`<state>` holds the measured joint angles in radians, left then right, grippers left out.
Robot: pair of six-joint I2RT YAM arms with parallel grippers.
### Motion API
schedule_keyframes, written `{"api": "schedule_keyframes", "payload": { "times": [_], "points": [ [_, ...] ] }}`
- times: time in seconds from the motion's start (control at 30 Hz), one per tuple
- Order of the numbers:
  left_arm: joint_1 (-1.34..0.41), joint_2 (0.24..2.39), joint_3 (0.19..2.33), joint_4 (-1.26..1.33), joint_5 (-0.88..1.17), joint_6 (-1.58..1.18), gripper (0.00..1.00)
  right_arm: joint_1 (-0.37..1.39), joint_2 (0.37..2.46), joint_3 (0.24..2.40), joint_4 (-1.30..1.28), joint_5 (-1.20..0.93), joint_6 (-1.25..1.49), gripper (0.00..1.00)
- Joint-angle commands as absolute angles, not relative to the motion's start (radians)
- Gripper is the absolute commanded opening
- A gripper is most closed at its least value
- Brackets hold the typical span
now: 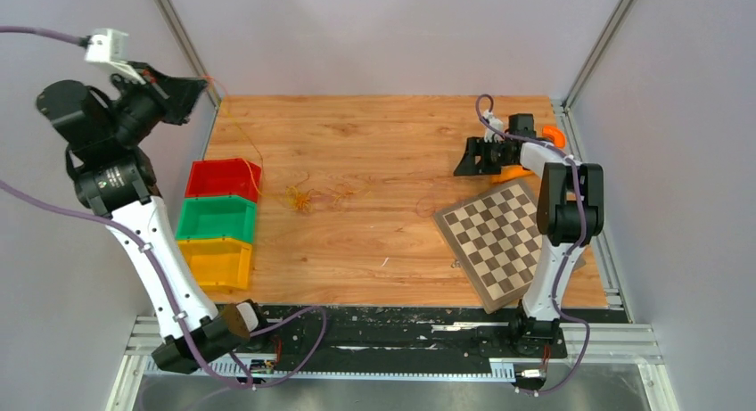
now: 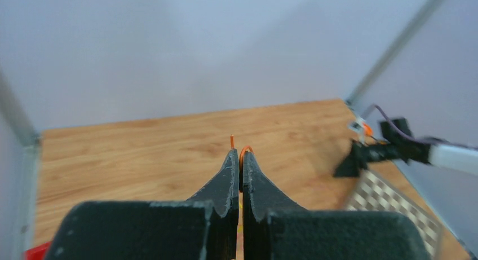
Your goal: Untangle the cables
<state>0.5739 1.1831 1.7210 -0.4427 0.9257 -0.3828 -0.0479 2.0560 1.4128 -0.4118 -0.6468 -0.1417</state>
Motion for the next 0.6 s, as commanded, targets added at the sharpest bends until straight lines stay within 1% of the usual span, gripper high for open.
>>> {"api": "schedule_keyframes", "payload": {
  "times": [0.0,0.07,0.2,0.23,0.4,0.57],
  "points": [
    [0.376,1.169,1.679,-0.487,0.948,-0.309,0.00,0.040,1.910,1.493,-0.420,-0.925,-0.114,0.80],
    [0.291,1.180,1.653,-0.494,0.937,-0.294,0.00,0.094,1.860,1.525,-0.418,-0.991,-0.087,0.87],
    [0.095,1.222,1.643,-0.539,0.908,-0.240,0.00,0.212,1.772,1.620,-0.417,-1.042,-0.062,0.97],
    [0.069,1.231,1.643,-0.553,0.906,-0.235,0.00,0.243,1.759,1.639,-0.415,-1.047,-0.061,0.99],
    [-0.115,1.332,1.647,-0.595,0.945,-0.215,0.00,0.398,1.726,1.702,-0.340,-1.081,-0.012,1.00],
    [-0.197,1.431,1.681,-0.637,1.049,-0.212,0.00,0.499,1.710,1.667,-0.136,-1.025,0.110,1.00]
  ]
}}
